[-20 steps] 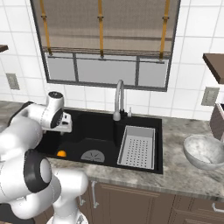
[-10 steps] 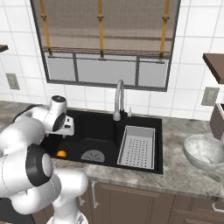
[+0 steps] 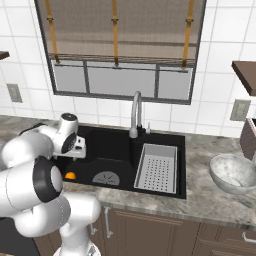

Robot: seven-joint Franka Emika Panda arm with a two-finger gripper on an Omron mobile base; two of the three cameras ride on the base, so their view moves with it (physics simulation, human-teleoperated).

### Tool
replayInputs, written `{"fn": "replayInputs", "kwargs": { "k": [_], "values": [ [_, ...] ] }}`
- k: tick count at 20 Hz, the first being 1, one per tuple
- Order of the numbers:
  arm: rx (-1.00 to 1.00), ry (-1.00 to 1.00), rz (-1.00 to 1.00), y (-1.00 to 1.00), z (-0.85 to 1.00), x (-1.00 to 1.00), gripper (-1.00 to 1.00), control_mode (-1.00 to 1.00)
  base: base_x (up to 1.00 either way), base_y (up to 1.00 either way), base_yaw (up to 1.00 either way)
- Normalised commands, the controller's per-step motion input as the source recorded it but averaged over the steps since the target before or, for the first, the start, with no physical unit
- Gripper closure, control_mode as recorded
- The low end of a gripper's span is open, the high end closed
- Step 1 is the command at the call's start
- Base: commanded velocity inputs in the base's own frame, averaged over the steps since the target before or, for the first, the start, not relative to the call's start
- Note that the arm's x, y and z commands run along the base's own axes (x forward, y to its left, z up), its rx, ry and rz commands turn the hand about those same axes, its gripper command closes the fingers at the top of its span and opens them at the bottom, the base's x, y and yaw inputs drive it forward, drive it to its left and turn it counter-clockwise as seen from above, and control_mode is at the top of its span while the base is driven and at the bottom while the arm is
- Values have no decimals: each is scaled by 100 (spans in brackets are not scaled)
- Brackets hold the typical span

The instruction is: Remove the peach and orange from the sink. Then move the bowl and cup from the counter to the sink for washing.

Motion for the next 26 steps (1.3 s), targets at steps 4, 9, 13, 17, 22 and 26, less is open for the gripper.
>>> {"fn": "replayInputs", "kwargs": {
  "k": [4,9,13,17,22,26],
  "values": [
    [0,9,0,0,-15,6,-100,-100,0,0,0],
    [0,5,0,1,-15,9,-100,-100,0,0,0],
    [0,0,0,1,-14,10,-100,-100,0,0,0],
    [0,0,0,3,-16,9,-100,-100,0,0,0],
    [0,0,0,6,-16,8,-100,-100,0,0,0],
    [0,-1,0,8,-11,13,-100,-100,0,0,0]
  ]
}}
